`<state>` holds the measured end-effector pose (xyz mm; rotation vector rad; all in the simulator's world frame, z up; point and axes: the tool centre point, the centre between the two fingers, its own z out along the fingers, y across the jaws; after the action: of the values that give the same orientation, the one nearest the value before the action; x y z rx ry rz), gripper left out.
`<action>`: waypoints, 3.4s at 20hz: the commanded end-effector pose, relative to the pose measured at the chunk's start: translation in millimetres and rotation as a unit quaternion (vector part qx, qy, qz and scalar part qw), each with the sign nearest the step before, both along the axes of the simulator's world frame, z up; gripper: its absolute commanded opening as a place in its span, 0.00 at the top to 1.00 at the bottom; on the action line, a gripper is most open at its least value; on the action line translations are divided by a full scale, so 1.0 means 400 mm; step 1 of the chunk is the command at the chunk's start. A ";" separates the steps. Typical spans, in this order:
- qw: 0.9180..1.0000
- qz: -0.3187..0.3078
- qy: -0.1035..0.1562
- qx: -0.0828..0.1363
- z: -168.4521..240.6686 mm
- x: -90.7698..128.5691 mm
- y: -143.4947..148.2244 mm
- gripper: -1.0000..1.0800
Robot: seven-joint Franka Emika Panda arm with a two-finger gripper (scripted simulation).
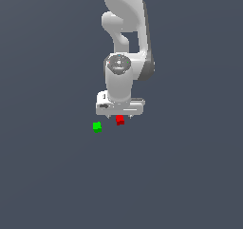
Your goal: Stack the red cube on top of the green cube.
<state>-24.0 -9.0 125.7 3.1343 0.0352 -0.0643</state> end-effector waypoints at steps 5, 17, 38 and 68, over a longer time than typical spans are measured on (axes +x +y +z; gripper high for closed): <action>0.999 0.034 -0.007 0.002 -0.050 -0.049 0.004 0.04; 0.996 0.088 -0.020 0.005 -0.134 -0.122 0.001 0.04; 0.996 0.090 -0.020 0.005 -0.255 -0.126 -0.001 0.04; 0.996 0.090 -0.020 0.005 -0.120 -0.128 -0.001 1.00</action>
<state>-75.4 -9.5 66.9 3.1255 0.3190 -0.0020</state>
